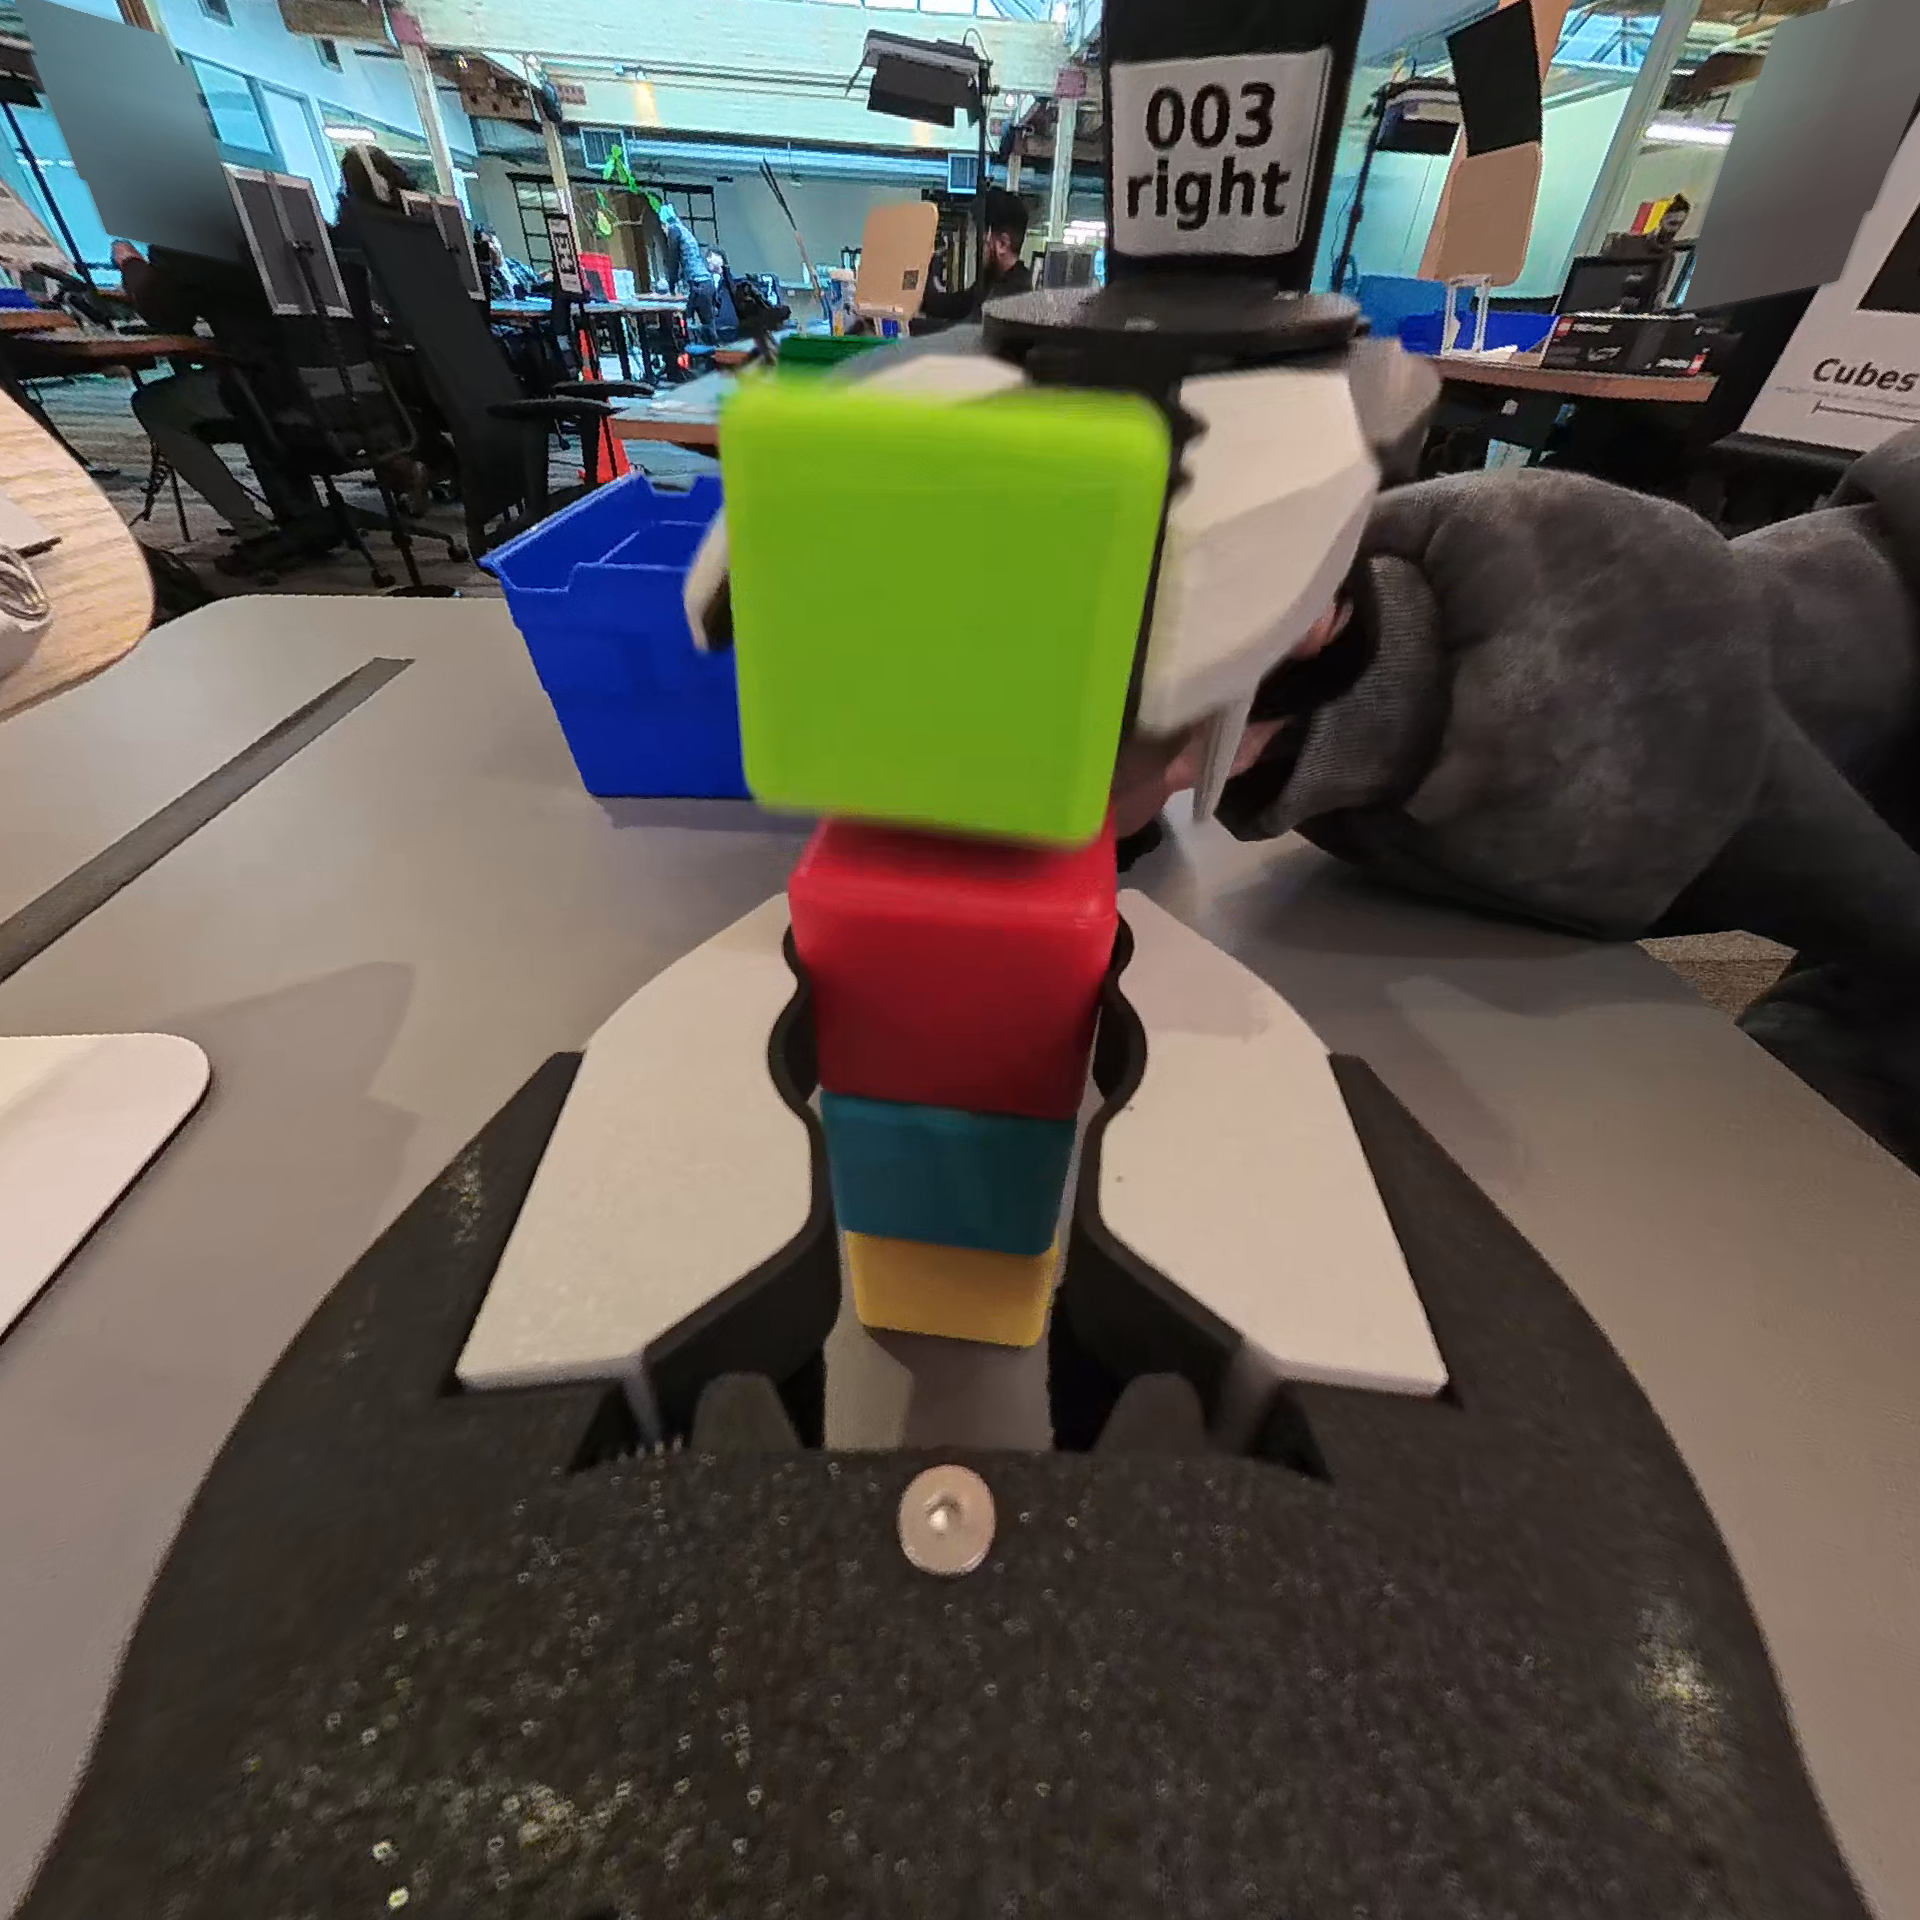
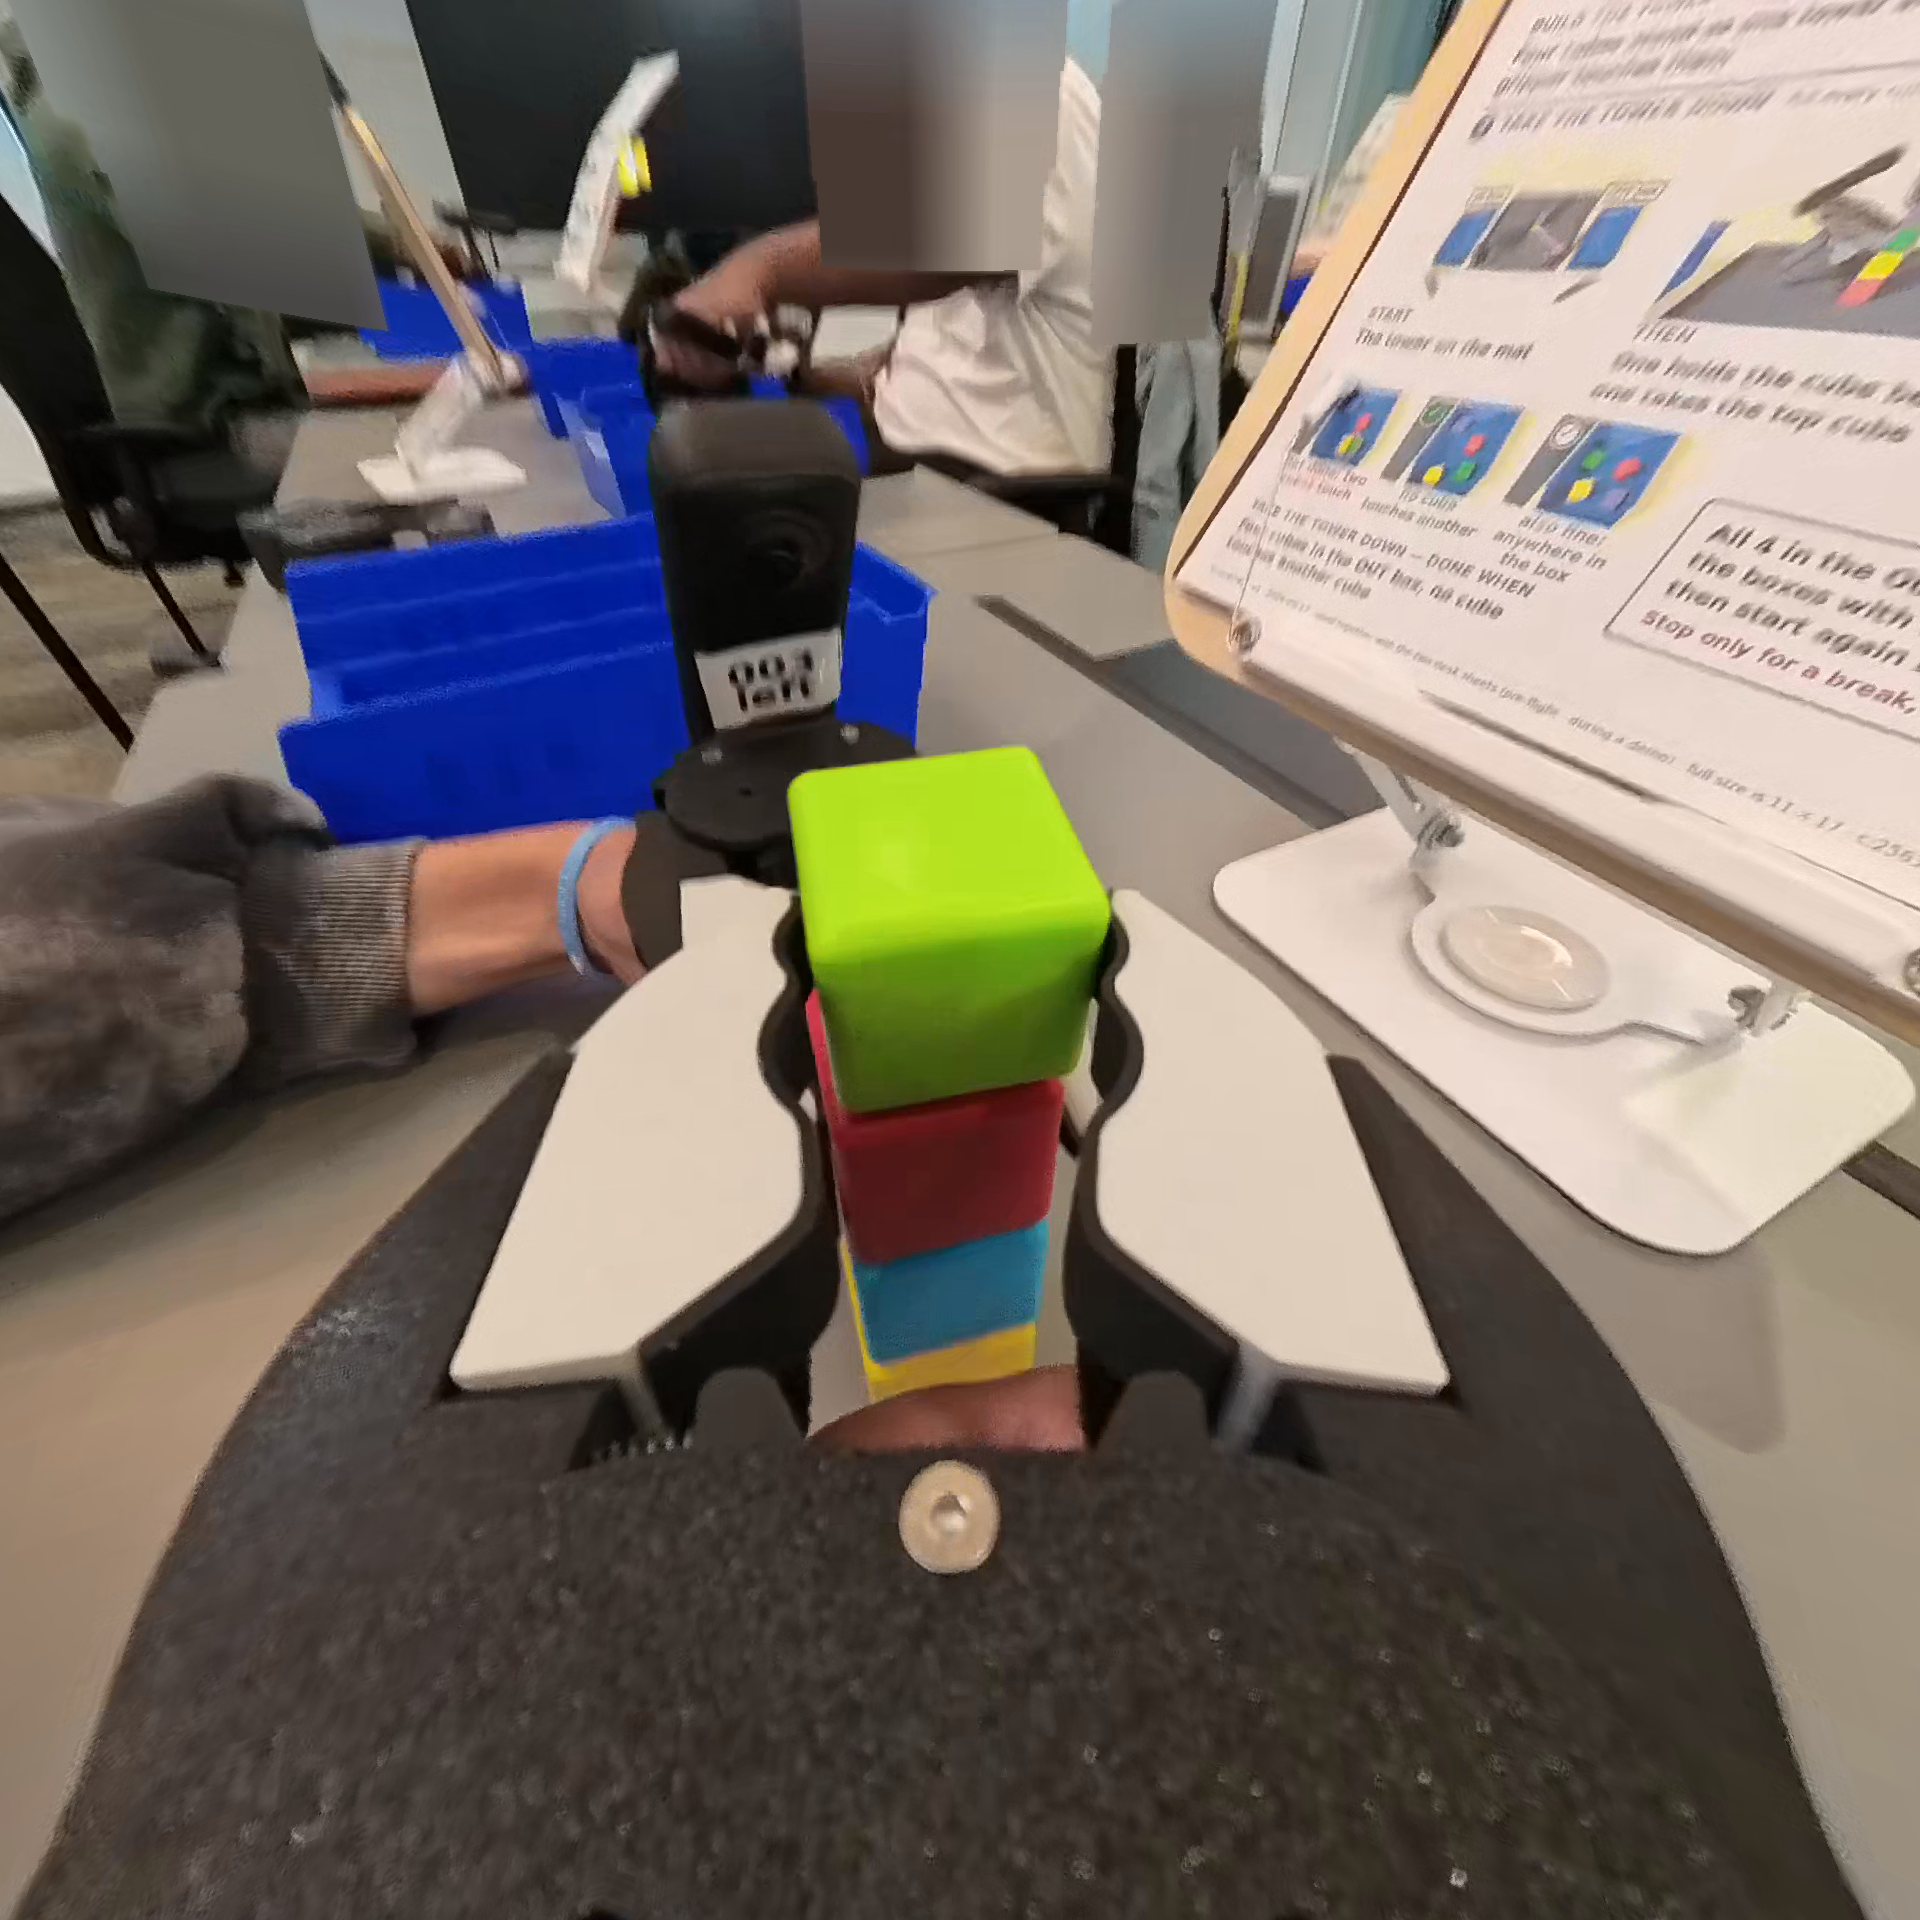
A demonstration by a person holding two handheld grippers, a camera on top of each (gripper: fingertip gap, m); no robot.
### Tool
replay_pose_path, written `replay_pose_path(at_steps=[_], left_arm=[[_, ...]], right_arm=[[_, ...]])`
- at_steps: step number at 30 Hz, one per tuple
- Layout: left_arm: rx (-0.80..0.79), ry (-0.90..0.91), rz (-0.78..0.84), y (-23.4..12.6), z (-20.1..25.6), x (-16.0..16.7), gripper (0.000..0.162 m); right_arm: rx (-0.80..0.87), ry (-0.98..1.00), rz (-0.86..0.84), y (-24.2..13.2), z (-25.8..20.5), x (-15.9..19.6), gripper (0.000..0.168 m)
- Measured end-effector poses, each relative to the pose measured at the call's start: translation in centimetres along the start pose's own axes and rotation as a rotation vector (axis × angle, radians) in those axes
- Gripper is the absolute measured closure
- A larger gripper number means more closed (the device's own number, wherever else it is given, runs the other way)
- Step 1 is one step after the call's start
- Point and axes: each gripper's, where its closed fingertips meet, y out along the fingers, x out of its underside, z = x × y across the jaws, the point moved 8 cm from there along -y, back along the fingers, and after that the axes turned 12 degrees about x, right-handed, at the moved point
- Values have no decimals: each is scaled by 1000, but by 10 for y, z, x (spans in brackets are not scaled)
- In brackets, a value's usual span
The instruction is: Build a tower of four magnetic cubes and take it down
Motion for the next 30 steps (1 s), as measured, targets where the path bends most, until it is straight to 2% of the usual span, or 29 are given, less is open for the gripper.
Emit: replay_pose_path(at_steps=[3,7,11,13,16,18,22,23,26,30], left_arm=[[-1,7,-12,1,1,1,112],[-3,8,-11,1,1,1,112],[-1,7,-11,1,1,1,112],[2,4,-10,1,1,1,112],[5,1,-11,2,1,0,112],[5,2,-11,3,1,0,112],[7,4,-11,3,2,0,112],[10,3,-11,4,2,0,112],[16,2,-12,4,2,1,112],[17,4,-12,4,2,1,112]], right_arm=[[-23,141,159,-16,9,-27,117],[104,64,187,-57,8,-85,117],[406,-84,76,-116,27,-136,117],[591,-147,-66,-142,58,-140,117],[830,-201,-400,-164,128,-104,116],[845,-117,-614,-169,170,-60,116],[831,115,-841,-168,219,21,116],[815,129,-875,-164,224,35,116],[712,202,-837,-142,228,61,116],[705,254,-763,-122,237,79,117]])
